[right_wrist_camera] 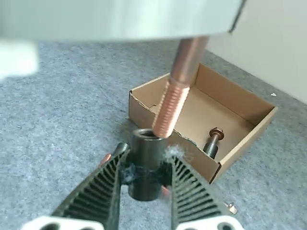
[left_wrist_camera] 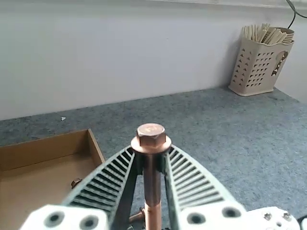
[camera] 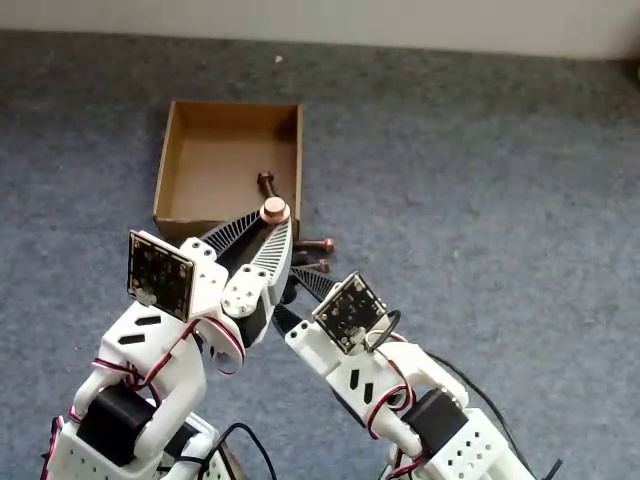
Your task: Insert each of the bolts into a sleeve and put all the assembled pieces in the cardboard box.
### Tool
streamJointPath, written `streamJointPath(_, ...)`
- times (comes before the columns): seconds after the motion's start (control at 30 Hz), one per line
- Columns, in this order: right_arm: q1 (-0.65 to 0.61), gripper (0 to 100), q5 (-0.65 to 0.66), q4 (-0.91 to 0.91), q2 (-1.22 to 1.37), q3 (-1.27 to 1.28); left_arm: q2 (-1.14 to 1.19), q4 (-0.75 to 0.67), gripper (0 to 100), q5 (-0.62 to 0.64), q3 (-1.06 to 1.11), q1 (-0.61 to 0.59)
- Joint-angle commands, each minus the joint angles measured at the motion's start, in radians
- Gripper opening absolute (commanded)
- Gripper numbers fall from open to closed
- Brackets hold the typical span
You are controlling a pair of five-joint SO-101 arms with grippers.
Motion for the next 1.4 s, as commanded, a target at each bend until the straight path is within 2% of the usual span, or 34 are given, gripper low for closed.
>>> streamJointPath(0.0, -0.004, 0.4, 0.006, -0.031, -0.021, -0.030, -0.010, -0.028, 1, 0.017, -0.007, 0.002)
streamJointPath(0.17, 0.036, 0.4, 0.003, -0.030, -0.021, -0.084, -0.010, -0.028, 1, 0.017, -0.008, 0.002)
streamJointPath(1.17, 0.044, 0.4, 0.009, -0.030, -0.163, -0.114, -0.010, -0.028, 1, 0.017, 0.030, 0.012)
streamJointPath(1.37, 0.056, 0.4, 0.011, -0.179, -0.165, -0.122, -0.010, -0.028, 1, 0.017, 0.027, 0.012)
